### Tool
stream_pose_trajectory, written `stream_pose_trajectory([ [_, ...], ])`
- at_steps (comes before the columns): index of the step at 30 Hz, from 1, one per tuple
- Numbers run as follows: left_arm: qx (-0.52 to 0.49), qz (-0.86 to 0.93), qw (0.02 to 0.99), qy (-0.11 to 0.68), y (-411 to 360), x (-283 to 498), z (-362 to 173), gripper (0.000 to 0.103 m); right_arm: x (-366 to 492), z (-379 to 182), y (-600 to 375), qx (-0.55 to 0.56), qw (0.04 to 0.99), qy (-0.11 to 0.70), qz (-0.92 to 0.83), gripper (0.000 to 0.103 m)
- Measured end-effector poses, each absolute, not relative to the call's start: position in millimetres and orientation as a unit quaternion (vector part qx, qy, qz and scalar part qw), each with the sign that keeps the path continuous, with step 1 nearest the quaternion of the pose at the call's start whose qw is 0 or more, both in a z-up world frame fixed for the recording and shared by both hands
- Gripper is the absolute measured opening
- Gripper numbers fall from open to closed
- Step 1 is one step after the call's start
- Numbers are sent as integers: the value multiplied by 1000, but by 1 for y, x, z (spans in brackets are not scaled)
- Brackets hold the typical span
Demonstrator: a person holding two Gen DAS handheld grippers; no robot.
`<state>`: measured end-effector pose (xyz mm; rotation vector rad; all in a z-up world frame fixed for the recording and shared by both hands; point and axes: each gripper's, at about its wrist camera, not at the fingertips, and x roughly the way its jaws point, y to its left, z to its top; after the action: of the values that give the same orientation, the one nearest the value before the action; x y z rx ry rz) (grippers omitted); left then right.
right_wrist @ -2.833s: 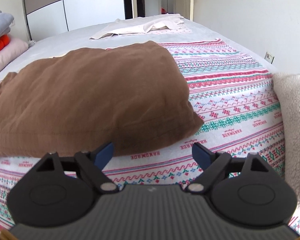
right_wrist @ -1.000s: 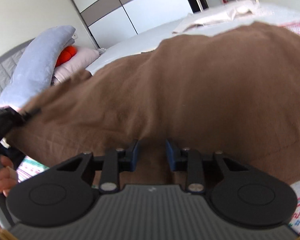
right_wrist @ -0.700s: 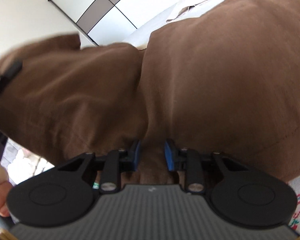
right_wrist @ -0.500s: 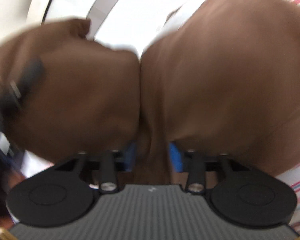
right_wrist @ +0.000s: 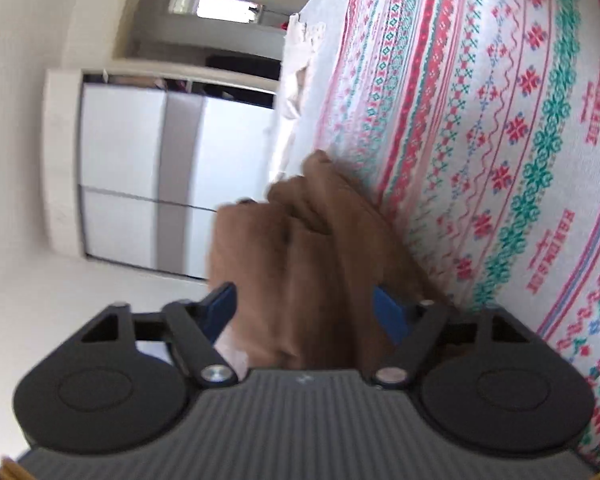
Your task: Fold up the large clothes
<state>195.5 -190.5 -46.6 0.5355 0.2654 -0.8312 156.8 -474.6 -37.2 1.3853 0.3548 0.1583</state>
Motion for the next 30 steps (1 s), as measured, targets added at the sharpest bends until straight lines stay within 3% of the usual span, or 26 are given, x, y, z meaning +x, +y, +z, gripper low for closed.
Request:
stream_pose_trajectory([
  [5,284,-408,859,119,-193,180,-42,48,170,-30,-478,636,748,163,97,83],
  [7,271,-432,851,127,-184,181,-32,68,176,-22,-471,619,757,183,107,83],
  [13,123,-471,855,180,-139,182,8,90,182,-14,-444,553,798,224,86,84],
  [18,8,-461,864,203,-92,194,31,97,184,-11,-443,558,795,219,92,88],
  [23,0,-401,894,199,-67,203,27,99,205,-6,-436,544,803,229,82,91],
  [30,-40,-322,909,263,-58,230,9,99,221,16,-412,460,849,251,70,91],
])
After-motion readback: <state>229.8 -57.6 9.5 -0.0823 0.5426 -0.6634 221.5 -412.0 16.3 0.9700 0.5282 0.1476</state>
